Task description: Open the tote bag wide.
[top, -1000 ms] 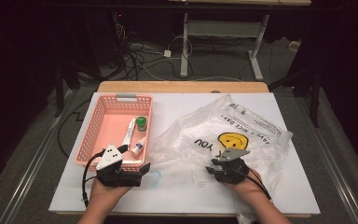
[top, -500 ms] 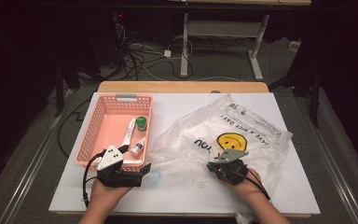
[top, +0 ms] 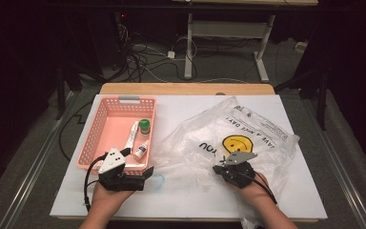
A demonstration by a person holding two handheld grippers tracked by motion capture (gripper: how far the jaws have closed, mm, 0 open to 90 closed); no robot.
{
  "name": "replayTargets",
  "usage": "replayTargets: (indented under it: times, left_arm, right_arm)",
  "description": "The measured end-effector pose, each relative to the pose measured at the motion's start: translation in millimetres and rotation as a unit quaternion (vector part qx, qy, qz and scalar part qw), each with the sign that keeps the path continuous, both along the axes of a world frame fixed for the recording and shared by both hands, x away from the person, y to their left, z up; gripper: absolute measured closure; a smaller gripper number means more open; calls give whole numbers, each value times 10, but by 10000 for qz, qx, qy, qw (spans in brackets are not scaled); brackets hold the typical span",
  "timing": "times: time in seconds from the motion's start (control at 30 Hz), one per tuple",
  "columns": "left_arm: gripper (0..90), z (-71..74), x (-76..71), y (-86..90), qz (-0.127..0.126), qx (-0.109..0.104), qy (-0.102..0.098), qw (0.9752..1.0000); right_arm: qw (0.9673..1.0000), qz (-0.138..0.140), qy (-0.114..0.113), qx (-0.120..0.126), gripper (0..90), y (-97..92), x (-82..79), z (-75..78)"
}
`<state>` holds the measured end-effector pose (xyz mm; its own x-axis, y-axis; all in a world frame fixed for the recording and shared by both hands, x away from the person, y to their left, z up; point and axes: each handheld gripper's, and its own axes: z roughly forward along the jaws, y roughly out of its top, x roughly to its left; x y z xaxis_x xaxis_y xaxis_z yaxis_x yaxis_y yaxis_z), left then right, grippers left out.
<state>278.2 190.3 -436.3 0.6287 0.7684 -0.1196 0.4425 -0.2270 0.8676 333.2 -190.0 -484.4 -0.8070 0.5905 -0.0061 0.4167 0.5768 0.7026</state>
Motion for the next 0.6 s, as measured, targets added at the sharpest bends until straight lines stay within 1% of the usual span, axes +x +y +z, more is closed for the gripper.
replayTargets:
  times: [0.2,0.27,0.3,0.33,0.4,0.43,0.47,0.5,0.53,0.57,0.6]
  left_arm:
    - [0,-2,1,-10,-2,-12,3,10000]
    - [0,-2,0,-11,-1,-11,4,10000]
    - [0,-1,0,-10,-2,-17,4,10000]
    - [0,0,-1,-9,-1,-23,5,10000]
    - [0,7,-4,-7,5,-55,-1,10000]
    - [0,7,-4,-7,5,-55,-1,10000]
    - [0,8,-5,-7,5,-54,-3,10000]
    - [0,8,-5,-7,3,-50,-5,10000]
    - [0,8,-5,-3,1,-53,-4,10000]
    - [0,8,-5,-3,1,-53,-4,10000]
    - [0,8,-4,0,2,-55,-2,10000]
  right_arm:
    - [9999,-40,-67,128,900,-45,-6,45]
    - [9995,-45,-163,258,900,-67,-20,86]
    - [9995,-45,-163,258,900,-67,-20,86]
    - [9991,4,-265,330,900,-84,-35,110]
    - [9986,-47,-318,410,900,-102,-48,132]
    - [9986,-47,-318,410,900,-102,-48,132]
    - [9980,-60,-366,506,900,-125,-55,161]
    - [9980,-60,-366,506,900,-125,-55,161]
    - [9974,-81,-392,599,900,-148,-60,198]
    - [9974,-81,-392,599,900,-148,-60,198]
    - [9965,-113,-427,713,900,-173,-62,243]
